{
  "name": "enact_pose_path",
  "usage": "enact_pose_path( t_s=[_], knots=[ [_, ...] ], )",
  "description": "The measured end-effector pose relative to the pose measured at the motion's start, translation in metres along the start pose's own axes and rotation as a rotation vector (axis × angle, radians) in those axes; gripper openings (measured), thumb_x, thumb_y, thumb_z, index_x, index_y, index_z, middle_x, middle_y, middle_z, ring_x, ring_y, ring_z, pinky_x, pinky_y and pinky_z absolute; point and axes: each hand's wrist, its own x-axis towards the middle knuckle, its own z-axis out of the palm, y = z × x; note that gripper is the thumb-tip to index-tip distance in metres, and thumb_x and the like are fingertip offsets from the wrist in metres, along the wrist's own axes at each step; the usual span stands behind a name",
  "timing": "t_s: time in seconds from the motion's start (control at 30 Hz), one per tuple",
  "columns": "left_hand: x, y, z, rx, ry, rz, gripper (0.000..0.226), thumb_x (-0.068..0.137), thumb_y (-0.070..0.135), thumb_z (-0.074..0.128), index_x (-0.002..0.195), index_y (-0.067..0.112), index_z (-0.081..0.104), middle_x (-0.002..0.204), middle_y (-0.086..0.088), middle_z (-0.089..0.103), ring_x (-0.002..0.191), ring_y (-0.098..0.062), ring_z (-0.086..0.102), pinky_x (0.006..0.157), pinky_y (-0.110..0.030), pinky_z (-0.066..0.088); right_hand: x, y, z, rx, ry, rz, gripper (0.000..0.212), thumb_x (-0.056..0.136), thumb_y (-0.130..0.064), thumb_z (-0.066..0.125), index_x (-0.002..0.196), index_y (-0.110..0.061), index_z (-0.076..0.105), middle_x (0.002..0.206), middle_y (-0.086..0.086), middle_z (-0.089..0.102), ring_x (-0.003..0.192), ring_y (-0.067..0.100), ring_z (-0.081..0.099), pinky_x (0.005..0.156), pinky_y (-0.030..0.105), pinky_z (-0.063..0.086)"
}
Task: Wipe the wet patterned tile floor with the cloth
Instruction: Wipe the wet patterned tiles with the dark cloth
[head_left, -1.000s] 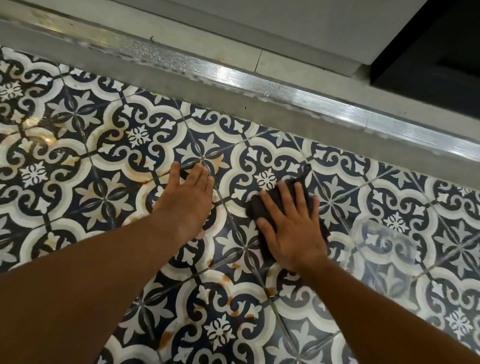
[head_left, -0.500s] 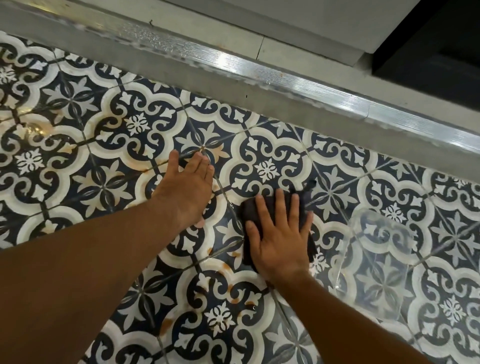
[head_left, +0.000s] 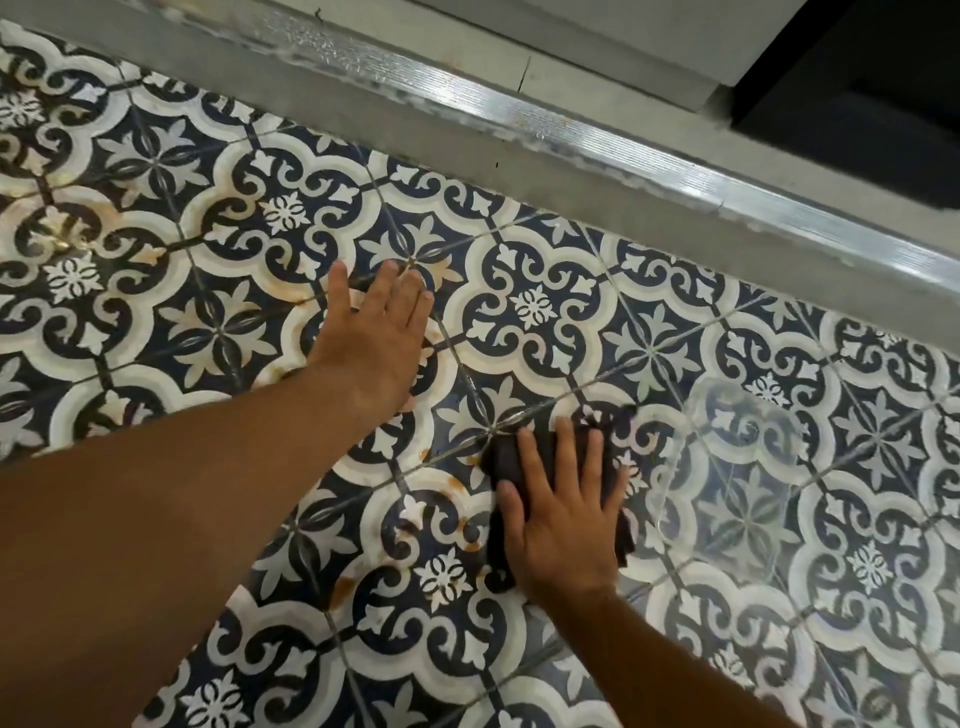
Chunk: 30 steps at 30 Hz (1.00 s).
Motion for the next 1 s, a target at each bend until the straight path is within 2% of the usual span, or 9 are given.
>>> enact_pose_path(
  t_s=[0.07, 0.13, 0.3, 0.4, 0.5, 0.57, 0.7, 0.9, 1.0],
  knots=[
    [-0.02, 0.0, 0.013, -0.081, 0.09, 0.002, 0.095, 0.091, 0.058, 0.046, 0.151, 0.01, -0.01, 0.16, -0.011, -0.015, 0.146, -0.031, -0.014, 0.112, -0.066, 0.001, 0.008, 0.008, -0.004, -0.052, -0.042, -0.146, 0.059, 0.098, -0.066, 0.004, 0.152, -0.045, -0.005, 0.164, 0.002, -0.012, 0.146, 0.024, -0.027, 0.113, 0.056, -0.019],
    [-0.04, -0.003, 0.027, -0.22, 0.154, -0.013, 0.087, 0.093, 0.057, 0.042, 0.152, 0.013, -0.003, 0.162, -0.008, -0.009, 0.147, -0.027, -0.012, 0.114, -0.061, -0.001, 0.016, 0.014, -0.009, -0.06, -0.024, -0.172, 0.059, 0.097, -0.066, 0.002, 0.152, -0.045, -0.003, 0.164, 0.001, -0.011, 0.146, 0.023, -0.026, 0.115, 0.056, -0.017],
    [-0.086, -0.011, 0.054, -0.363, 0.177, -0.086, 0.074, 0.093, 0.051, 0.042, 0.152, 0.013, 0.019, 0.158, -0.007, 0.021, 0.147, -0.027, 0.007, 0.116, -0.057, 0.009, -0.011, 0.002, 0.001, 0.073, 0.037, 0.176, 0.06, 0.095, -0.067, -0.002, 0.15, -0.047, -0.013, 0.162, -0.001, -0.017, 0.145, 0.021, -0.029, 0.115, 0.054, -0.017],
    [-0.109, -0.011, 0.061, -0.411, 0.271, -0.106, 0.064, 0.09, 0.039, 0.057, 0.143, 0.008, 0.04, 0.146, -0.012, 0.042, 0.139, -0.033, 0.03, 0.109, -0.062, 0.024, -0.038, -0.016, 0.012, 0.093, 0.019, 0.182, 0.06, 0.095, -0.067, -0.003, 0.15, -0.045, -0.012, 0.162, 0.0, -0.016, 0.144, 0.022, -0.03, 0.114, 0.055, -0.018],
    [-0.129, -0.003, 0.06, -0.443, 0.33, -0.145, 0.057, 0.088, 0.033, 0.062, 0.135, 0.005, 0.048, 0.135, -0.016, 0.05, 0.13, -0.035, 0.041, 0.103, -0.061, 0.033, -0.049, -0.024, 0.019, 0.059, 0.013, 0.124, 0.058, 0.097, -0.065, 0.0, 0.151, -0.043, -0.009, 0.161, 0.001, -0.015, 0.144, 0.024, -0.029, 0.113, 0.056, -0.02],
    [-0.141, 0.004, 0.062, -0.448, 0.3, -0.162, 0.054, 0.089, 0.033, 0.057, 0.135, 0.006, 0.049, 0.134, -0.016, 0.052, 0.129, -0.035, 0.042, 0.102, -0.06, 0.035, -0.042, -0.015, 0.016, 0.017, -0.002, 0.015, 0.058, 0.097, -0.065, 0.001, 0.15, -0.043, -0.009, 0.162, 0.001, -0.015, 0.144, 0.024, -0.03, 0.111, 0.054, -0.024],
    [-0.153, 0.012, 0.067, -0.454, 0.207, -0.15, 0.053, 0.093, 0.035, 0.049, 0.14, 0.01, 0.046, 0.144, -0.012, 0.046, 0.136, -0.033, 0.035, 0.108, -0.06, 0.029, -0.021, 0.009, 0.003, -0.06, -0.024, -0.175, 0.059, 0.097, -0.065, 0.001, 0.151, -0.042, -0.005, 0.164, 0.001, -0.009, 0.146, 0.024, -0.025, 0.114, 0.055, -0.018],
    [-0.156, 0.026, 0.071, -0.516, 0.13, -0.146, 0.054, 0.099, 0.038, 0.036, 0.148, 0.018, 0.033, 0.157, -0.004, 0.026, 0.146, -0.025, 0.015, 0.115, -0.054, 0.01, -0.052, -0.025, 0.016, 0.084, 0.031, 0.108, 0.057, 0.098, -0.064, 0.001, 0.151, -0.044, -0.008, 0.161, 0.0, -0.015, 0.144, 0.023, -0.029, 0.113, 0.055, -0.02],
    [-0.163, 0.028, 0.076, -0.546, 0.136, -0.146, 0.053, 0.099, 0.037, 0.034, 0.148, 0.017, 0.035, 0.157, -0.004, 0.028, 0.146, -0.025, 0.016, 0.115, -0.055, 0.011, -0.068, -0.051, 0.025, 0.104, 0.012, 0.089, 0.058, 0.098, -0.063, 0.003, 0.151, -0.042, -0.007, 0.162, 0.001, -0.015, 0.145, 0.024, -0.029, 0.113, 0.057, -0.018]
  ],
)
